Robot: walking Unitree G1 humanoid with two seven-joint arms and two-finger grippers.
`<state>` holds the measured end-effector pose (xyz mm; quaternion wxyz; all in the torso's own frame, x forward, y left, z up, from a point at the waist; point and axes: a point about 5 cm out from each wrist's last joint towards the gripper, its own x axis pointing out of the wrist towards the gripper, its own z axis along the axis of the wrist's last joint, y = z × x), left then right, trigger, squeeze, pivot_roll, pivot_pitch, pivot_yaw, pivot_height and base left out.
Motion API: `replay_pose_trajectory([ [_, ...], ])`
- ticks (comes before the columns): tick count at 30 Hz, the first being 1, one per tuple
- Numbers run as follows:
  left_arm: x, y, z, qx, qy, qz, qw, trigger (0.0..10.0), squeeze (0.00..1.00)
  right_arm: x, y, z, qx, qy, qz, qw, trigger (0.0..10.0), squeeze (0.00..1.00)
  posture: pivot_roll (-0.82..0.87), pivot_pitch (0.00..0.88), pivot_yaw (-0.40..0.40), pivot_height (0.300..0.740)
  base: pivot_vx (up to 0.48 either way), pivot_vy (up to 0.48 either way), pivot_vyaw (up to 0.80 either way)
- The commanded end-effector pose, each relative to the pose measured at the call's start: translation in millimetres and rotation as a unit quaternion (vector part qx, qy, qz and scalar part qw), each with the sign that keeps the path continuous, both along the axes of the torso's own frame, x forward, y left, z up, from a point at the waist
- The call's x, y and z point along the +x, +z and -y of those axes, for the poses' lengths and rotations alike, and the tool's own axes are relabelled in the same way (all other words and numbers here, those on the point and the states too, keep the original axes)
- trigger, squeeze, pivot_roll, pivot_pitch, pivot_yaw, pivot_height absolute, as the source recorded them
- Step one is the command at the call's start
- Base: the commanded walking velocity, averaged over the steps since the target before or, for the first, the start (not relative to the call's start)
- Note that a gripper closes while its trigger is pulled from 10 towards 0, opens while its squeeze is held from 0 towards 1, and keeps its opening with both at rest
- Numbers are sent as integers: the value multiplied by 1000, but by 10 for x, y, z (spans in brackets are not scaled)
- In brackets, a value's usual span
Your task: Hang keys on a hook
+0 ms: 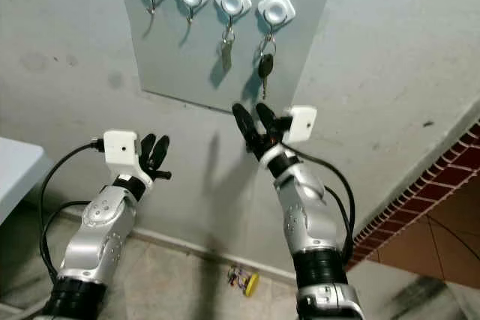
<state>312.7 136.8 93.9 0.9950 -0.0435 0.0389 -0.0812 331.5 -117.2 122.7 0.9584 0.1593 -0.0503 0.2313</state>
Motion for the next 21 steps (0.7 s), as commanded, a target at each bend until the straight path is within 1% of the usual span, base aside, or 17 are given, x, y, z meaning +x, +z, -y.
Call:
replay_pose_trajectory([
  [1, -41, -233, 2, 22, 7, -26, 999, 10000, 0, -73, -283, 90, -48, -20, -34, 998, 10000, 1000, -32, 18, -44, 740, 0, 0, 0],
  [2, -62, -314, -3, 38, 6, -32, 999, 10000, 0, -109, -388, 124, -59, -29, -48, 997, 10000, 1000, -36, 15, -40, 740, 0, 0, 0],
  [3, -108, -476, -18, 61, 6, -50, 997, 10000, 0, -179, -595, 202, -91, -52, -80, 991, 10000, 1000, -41, 12, -37, 740, 0, 0, 0],
  [4, -125, -534, -24, 65, 6, -60, 996, 10000, 0, -209, -669, 230, -102, -58, -92, 989, 10000, 1000, -41, 12, -37, 740, 0, 0, 0],
  [6, -152, -648, -31, 23, 2, -92, 995, 10000, 0, -263, -799, 269, -118, -66, -116, 984, 10000, 1000, -47, 2, -32, 740, 0, 0, 0],
  [7, -178, -718, -34, 27, -1, -105, 994, 10000, 0, -309, -897, 302, -126, -72, -136, 980, 10000, 1000, -48, 0, -29, 740, 0, 0, 0],
  [10, -325, -967, -34, 30, -26, -159, 986, 10000, 0, -489, -1205, 437, -151, -111, -213, 959, 10000, 1000, -60, 0, -19, 740, 0, 0, 0],
  [11, -325, -967, -34, 30, -26, -159, 986, 10000, 0, -489, -1205, 437, -151, -111, -213, 959, 10000, 1000, -60, 0, -19, 740, 0, 0, 0],
  [12, -405, -1070, -20, 28, -43, -181, 982, 10000, 0, -596, -1339, 481, -170, -117, -242, 948, 10000, 1000, -63, 0, -17, 740, 0, 0, 0],
  [13, -441, -1113, -12, 31, -50, -191, 980, 10000, 0, -648, -1399, 510, -185, -123, -256, 941, 10000, 1000, -61, 0, -15, 740, 0, 0, 0],
  [14, -502, -1186, -18, 34, -52, -210, 976, 10000, 0, -721, -1475, 539, -203, -127, -272, 932, 10000, 1000, -62, 0, -13, 740, 0, 0, 0],
  [15, -544, -1233, -23, 37, -51, -224, 972, 10000, 0, -770, -1522, 558, -214, -129, -282, 926, 10000, 1000, -62, 0, -13, 740, 0, 0, 0],
  [16, -602, -1290, -22, 49, -59, -239, 968, 10000, 0, -844, -1591, 579, -233, -128, -298, 917, 10000, 1000, -67, 0, -13, 740, 0, 0, 0],
  [17, -667, -1348, -22, 60, -67, -254, 963, 10000, 0, -927, -1663, 587, -241, -122, -318, 909, 10000, 1000, -66, 0, -13, 740, 0, 0, 0],
  [18, -717, -1391, -24, 68, -72, -265, 959, 10000, 0, -992, -1716, 594, -239, -118, -334, 904, 10000, 1000, -68, 0, -13, 740, 0, 0, 0],
  [21, -866, -1514, -61, 64, -61, -306, 948, 10000, 0, -1200, -1860, 652, -251, -122, -374, 884, 10000, 1000, -71, 0, -12, 740, 0, 0, 0],
])
